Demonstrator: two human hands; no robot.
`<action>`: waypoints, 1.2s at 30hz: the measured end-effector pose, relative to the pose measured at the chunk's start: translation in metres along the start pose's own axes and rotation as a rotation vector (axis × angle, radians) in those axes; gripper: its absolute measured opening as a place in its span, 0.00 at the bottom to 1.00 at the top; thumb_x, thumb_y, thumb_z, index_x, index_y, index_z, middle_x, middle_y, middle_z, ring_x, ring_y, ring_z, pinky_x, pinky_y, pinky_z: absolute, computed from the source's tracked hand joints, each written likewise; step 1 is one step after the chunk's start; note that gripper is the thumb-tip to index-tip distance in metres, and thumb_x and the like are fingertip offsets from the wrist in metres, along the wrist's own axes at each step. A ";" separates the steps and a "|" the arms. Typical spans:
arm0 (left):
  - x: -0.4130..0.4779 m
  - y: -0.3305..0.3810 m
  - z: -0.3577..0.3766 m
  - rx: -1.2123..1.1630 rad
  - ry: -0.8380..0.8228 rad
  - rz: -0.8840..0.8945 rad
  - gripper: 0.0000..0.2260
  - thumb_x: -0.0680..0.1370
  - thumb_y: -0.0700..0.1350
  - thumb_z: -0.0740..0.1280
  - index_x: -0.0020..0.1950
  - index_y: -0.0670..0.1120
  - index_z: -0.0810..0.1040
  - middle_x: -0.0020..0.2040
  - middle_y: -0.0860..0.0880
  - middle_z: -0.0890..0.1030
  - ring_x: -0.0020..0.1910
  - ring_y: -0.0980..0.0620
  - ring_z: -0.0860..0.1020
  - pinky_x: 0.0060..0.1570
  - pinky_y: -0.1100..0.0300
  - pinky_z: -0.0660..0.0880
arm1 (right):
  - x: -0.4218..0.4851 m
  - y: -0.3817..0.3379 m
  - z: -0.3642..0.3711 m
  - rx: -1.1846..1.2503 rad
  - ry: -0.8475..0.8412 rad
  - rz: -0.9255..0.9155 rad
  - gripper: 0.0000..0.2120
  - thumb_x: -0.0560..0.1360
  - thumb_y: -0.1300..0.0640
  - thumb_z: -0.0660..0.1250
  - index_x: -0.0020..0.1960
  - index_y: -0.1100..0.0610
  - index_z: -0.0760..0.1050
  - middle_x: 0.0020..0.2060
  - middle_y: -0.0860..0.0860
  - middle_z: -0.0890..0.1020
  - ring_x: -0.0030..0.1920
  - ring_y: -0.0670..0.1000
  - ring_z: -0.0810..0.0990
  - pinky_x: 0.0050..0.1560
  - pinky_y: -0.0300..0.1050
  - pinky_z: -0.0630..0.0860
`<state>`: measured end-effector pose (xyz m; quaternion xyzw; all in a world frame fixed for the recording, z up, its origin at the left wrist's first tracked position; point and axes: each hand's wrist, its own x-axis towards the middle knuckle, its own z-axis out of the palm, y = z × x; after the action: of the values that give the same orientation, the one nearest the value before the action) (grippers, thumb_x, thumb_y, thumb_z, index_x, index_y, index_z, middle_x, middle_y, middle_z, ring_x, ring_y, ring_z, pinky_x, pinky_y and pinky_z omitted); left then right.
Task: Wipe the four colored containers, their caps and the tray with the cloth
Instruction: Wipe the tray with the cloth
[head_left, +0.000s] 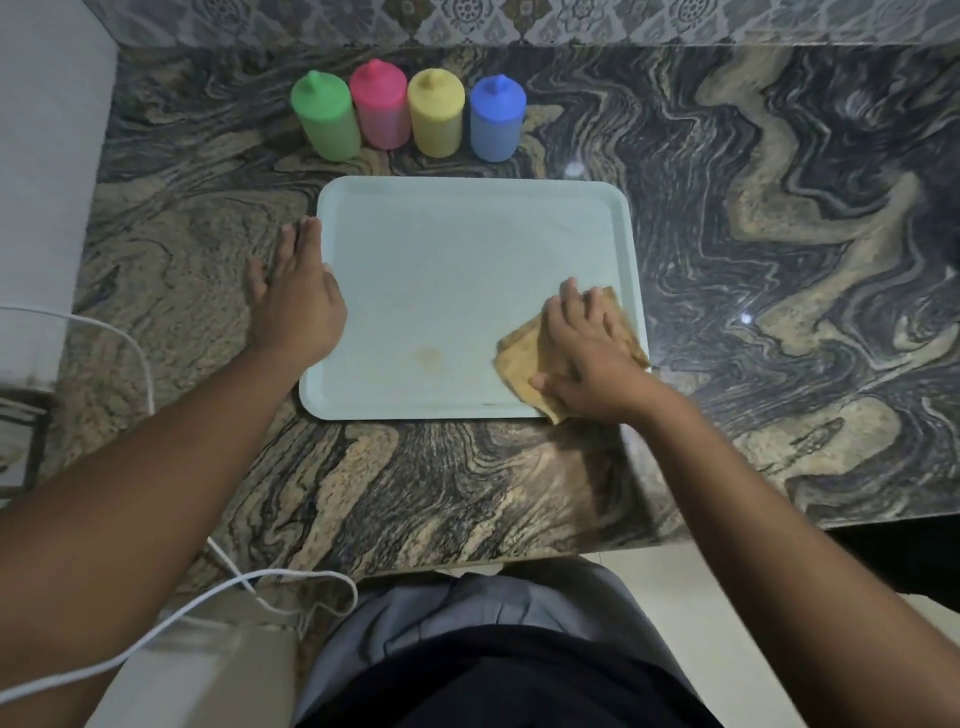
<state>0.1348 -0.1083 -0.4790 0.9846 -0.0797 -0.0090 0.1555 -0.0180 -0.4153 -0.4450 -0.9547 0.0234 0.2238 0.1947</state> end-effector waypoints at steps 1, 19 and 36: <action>0.000 0.000 0.000 0.001 0.003 0.001 0.26 0.82 0.42 0.51 0.81 0.47 0.50 0.81 0.47 0.56 0.81 0.51 0.50 0.77 0.40 0.43 | -0.002 0.009 -0.004 0.003 0.009 0.035 0.47 0.81 0.44 0.67 0.84 0.58 0.38 0.81 0.58 0.33 0.80 0.62 0.29 0.81 0.61 0.35; 0.000 -0.002 0.000 0.000 0.024 0.021 0.26 0.83 0.42 0.53 0.80 0.48 0.52 0.81 0.48 0.57 0.80 0.51 0.53 0.76 0.40 0.46 | 0.061 -0.020 0.006 -0.038 0.330 0.273 0.38 0.83 0.38 0.47 0.84 0.58 0.41 0.83 0.59 0.41 0.82 0.64 0.37 0.81 0.62 0.36; -0.001 -0.003 0.000 0.002 0.032 0.021 0.26 0.83 0.42 0.54 0.81 0.47 0.53 0.81 0.47 0.57 0.80 0.50 0.56 0.75 0.40 0.46 | 0.064 -0.023 0.001 -0.053 0.341 0.292 0.37 0.84 0.37 0.47 0.84 0.56 0.40 0.83 0.57 0.38 0.82 0.62 0.34 0.81 0.62 0.36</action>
<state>0.1343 -0.1055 -0.4796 0.9839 -0.0876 0.0085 0.1558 0.0420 -0.3912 -0.4650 -0.9700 0.1881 0.0853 0.1284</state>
